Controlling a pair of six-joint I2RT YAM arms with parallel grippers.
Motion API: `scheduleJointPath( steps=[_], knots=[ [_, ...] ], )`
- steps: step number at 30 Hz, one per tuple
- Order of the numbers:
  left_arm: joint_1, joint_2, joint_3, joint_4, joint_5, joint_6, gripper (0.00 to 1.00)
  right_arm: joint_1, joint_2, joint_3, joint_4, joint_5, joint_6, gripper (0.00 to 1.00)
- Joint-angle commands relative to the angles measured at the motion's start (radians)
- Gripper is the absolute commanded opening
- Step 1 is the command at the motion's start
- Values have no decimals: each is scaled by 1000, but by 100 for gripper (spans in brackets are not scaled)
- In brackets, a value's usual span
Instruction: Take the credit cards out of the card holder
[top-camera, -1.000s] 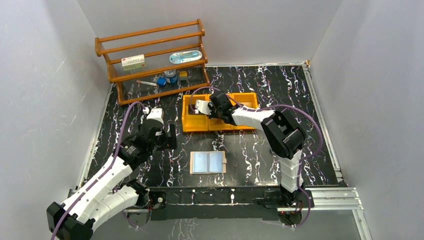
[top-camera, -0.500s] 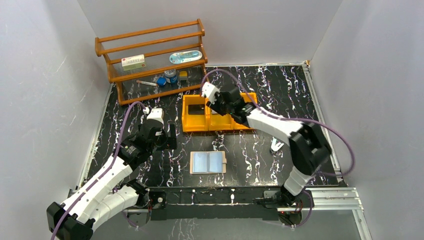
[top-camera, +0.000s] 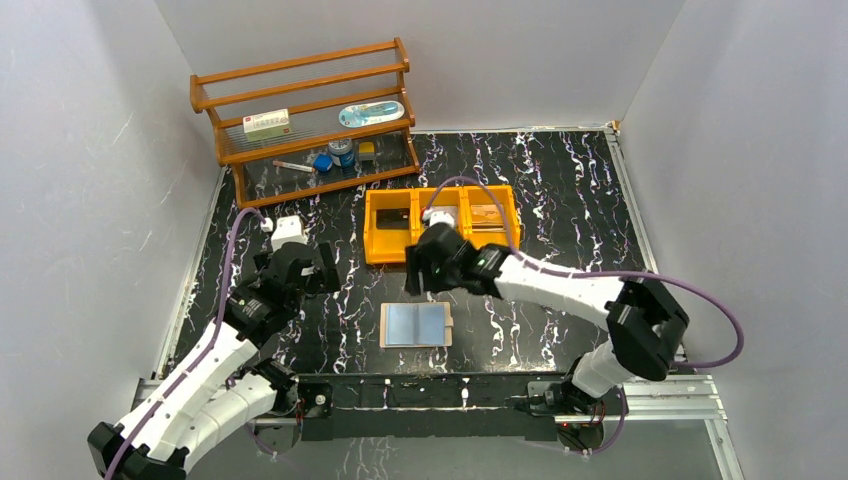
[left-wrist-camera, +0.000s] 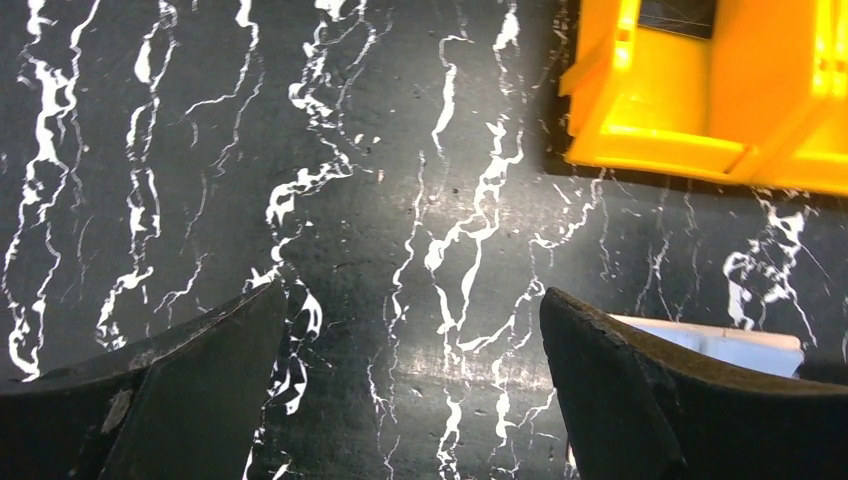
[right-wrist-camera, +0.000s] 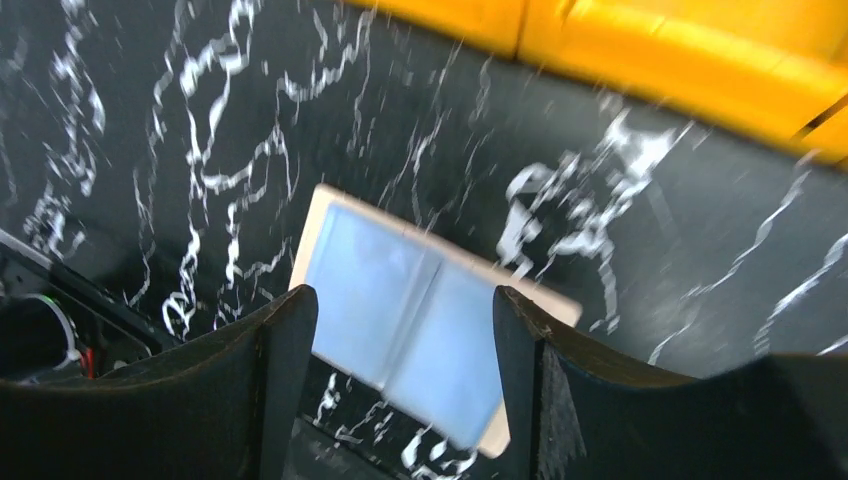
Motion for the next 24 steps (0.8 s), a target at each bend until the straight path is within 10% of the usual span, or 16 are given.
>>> scheduleJointPath(
  steps=[1,24],
  knots=[
    [34,7,18,-47,-87,-52,98,149,45,42,-131,213,244,75],
    [81,-9,23,-77,-107,-77,98,331,464,295,-364,338,378,78]
  ],
)
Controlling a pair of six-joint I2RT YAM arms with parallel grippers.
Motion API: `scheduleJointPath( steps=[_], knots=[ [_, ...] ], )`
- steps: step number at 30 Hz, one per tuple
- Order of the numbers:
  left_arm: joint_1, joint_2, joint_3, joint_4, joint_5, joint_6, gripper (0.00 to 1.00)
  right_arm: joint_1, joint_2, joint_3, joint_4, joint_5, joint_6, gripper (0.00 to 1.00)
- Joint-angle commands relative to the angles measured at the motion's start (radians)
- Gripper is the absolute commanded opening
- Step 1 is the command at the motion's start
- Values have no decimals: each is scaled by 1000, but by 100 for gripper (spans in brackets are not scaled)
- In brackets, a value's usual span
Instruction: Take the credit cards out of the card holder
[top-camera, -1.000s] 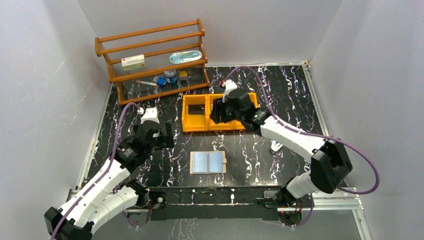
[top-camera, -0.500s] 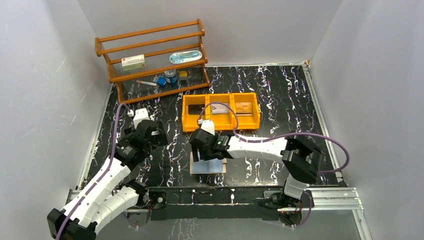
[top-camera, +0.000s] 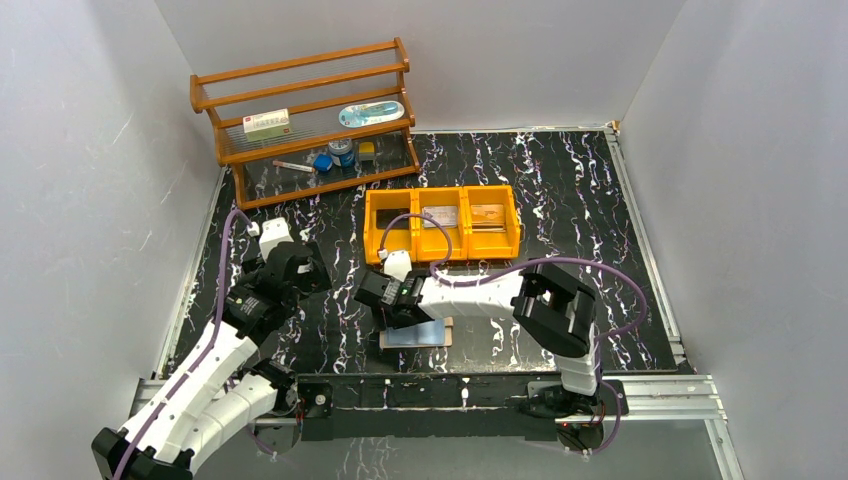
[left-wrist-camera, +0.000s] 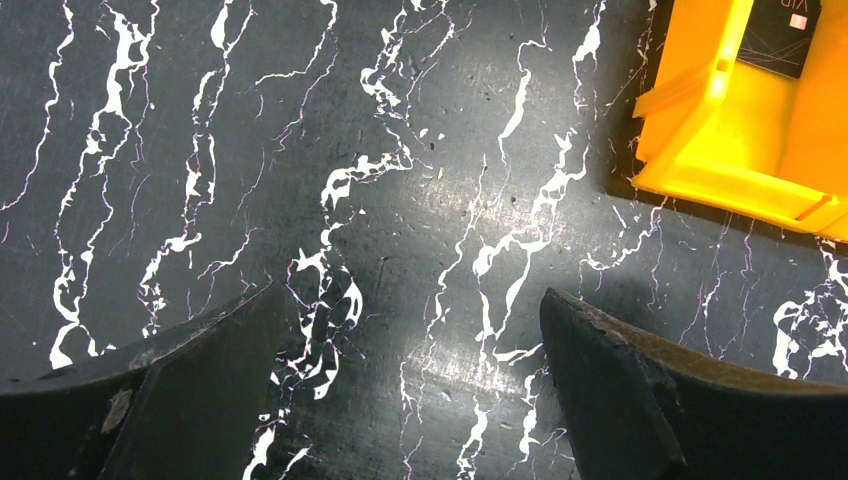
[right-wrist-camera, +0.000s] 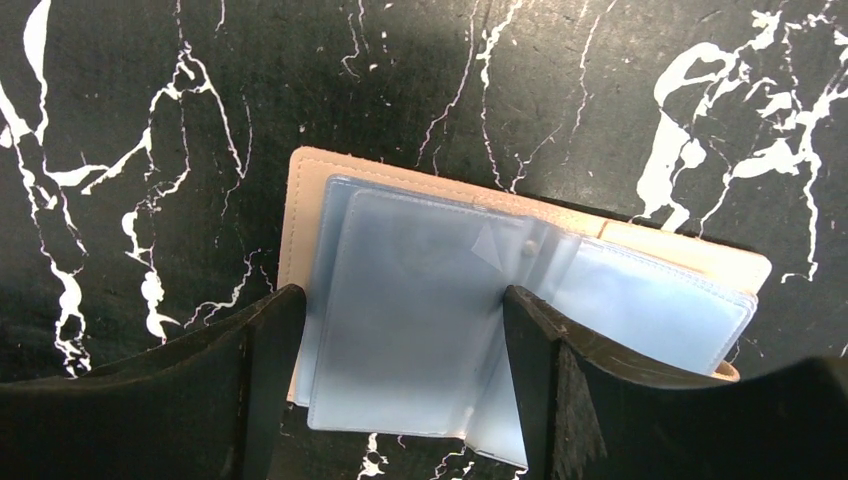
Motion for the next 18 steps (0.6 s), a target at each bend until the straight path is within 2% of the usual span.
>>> scheduleJointPath(
  steps=[1,6,11,14,18],
  knots=[
    [7,-13,22,-11,-40,-7,98,16,36,7,-87,53,64,76],
    [7,-8,24,-11,-35,-7,98,14,-6,-46,-10,11,45,63],
    [8,-2,25,-10,-30,-7,98,5,-59,-97,107,-90,3,62],
    [8,3,25,-11,-24,-5,98,-16,-93,-143,177,-157,12,69],
    [8,5,25,-11,-17,-5,98,-54,-150,-225,264,-225,32,64]
  ],
)
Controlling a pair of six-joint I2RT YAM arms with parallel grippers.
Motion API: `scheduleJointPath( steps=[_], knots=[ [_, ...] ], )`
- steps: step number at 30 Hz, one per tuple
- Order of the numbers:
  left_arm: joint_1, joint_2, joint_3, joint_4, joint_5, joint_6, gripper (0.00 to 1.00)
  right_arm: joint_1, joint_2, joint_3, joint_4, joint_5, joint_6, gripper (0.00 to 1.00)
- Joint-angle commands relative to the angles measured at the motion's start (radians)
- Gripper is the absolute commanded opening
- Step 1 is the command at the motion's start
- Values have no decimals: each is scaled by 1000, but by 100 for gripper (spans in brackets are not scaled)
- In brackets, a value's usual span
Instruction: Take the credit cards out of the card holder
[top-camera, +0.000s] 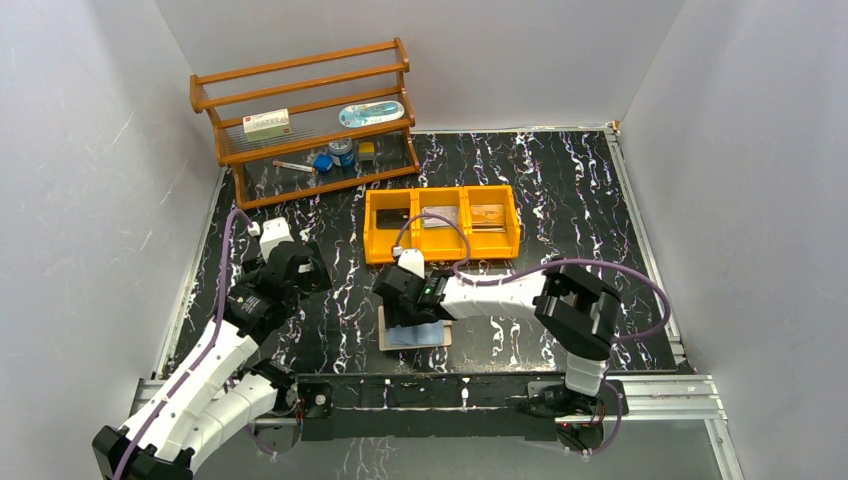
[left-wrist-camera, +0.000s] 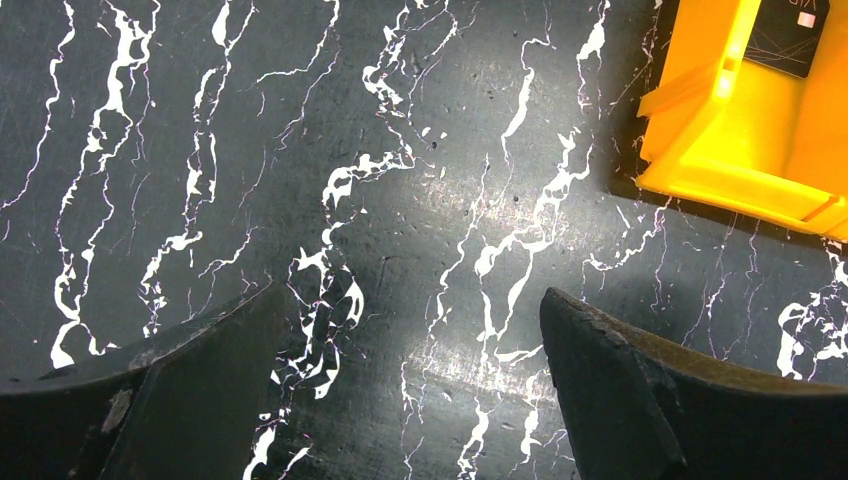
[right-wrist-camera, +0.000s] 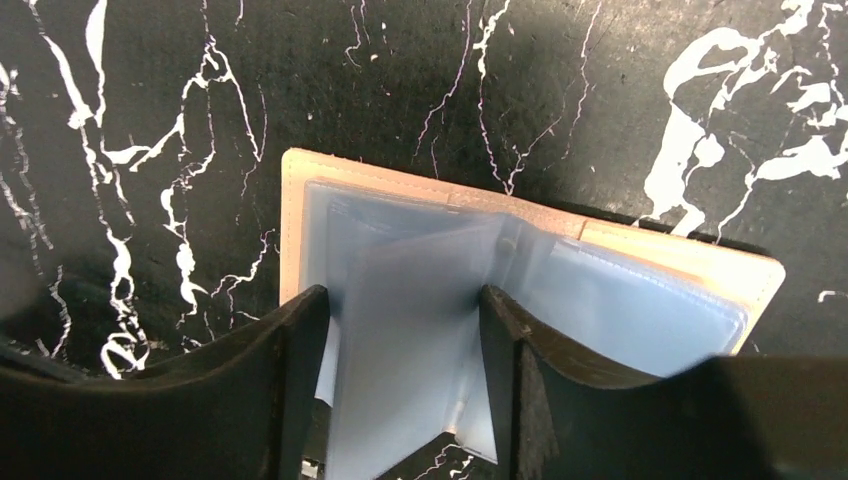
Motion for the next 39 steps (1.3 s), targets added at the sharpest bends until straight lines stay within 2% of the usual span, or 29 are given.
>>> scheduleJointPath(
  steps=[1,3,6,11,16,23,31,35,39],
  knots=[
    [7,0,25,-11,-12,-1,98,-32,-69,-106,139,-163,34,60],
    [7,1,24,-10,-11,-1,98,-50,-104,-144,175,-189,52,57],
    [7,3,25,-10,-8,-1,98,-64,-137,-172,206,-214,46,64],
    [7,6,26,-10,-5,0,98,-78,-161,-187,204,-229,41,66],
    [8,12,26,-8,2,2,98,-88,-200,-211,210,-231,50,61],
    [7,18,27,-6,13,6,98,-101,-235,-225,223,-260,40,68],
    [7,18,27,-6,13,8,98,-113,-237,-232,172,-245,49,58],
    [7,19,26,-4,13,8,98,-109,-213,-191,131,-257,11,69],
    [9,19,28,-6,2,11,98,-66,-152,-106,27,-172,-3,71]
  ],
)
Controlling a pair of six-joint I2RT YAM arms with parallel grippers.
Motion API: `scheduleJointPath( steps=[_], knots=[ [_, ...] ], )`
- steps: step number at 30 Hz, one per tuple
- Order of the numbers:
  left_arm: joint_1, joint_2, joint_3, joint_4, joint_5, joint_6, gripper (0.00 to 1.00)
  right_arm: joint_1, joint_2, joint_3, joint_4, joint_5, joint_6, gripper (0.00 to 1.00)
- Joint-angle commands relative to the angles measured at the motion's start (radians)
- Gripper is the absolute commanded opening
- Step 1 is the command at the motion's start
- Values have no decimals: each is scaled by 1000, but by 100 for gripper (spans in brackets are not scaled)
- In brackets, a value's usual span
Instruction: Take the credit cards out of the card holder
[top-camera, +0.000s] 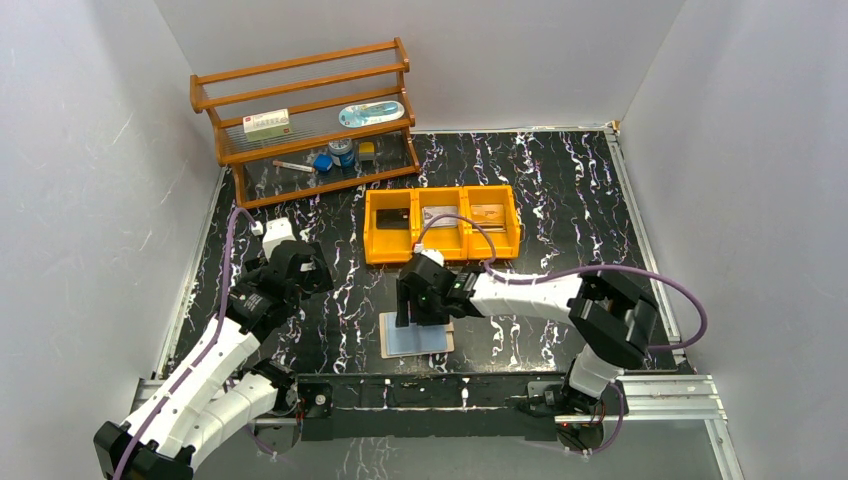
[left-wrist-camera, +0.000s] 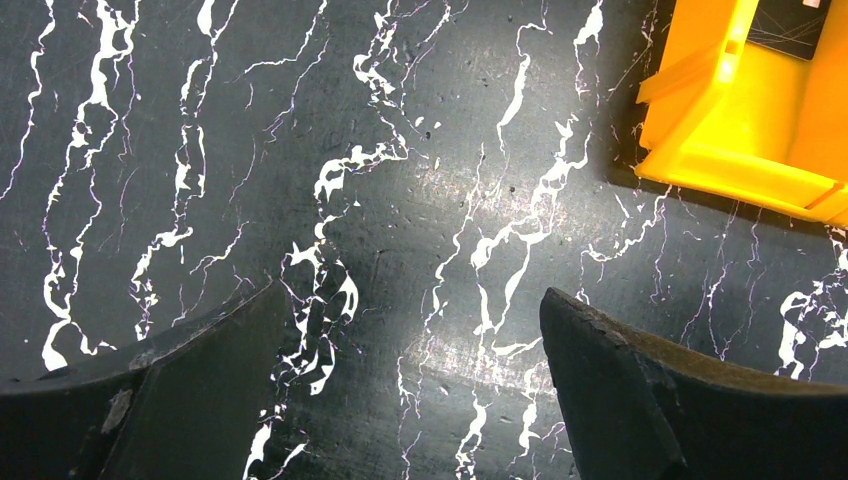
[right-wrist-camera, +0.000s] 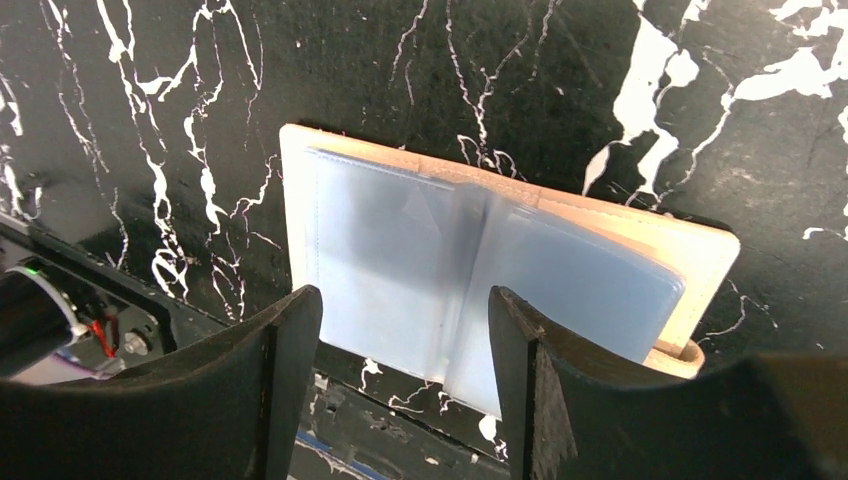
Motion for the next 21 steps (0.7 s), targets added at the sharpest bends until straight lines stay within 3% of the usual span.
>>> scheduleJointPath(
  steps=[1,6,14,21],
  knots=[
    [9,-3,29,-7,-21,10,98,54,61,129,-132,108,-23,71],
    [10,-12,27,-9,-27,7,98,100,134,228,-238,231,-3,73],
    [11,-21,27,-11,-31,7,99,128,233,272,-261,217,-8,75],
    [12,-21,27,-11,-29,7,98,128,239,247,-269,219,26,69]
  ],
)
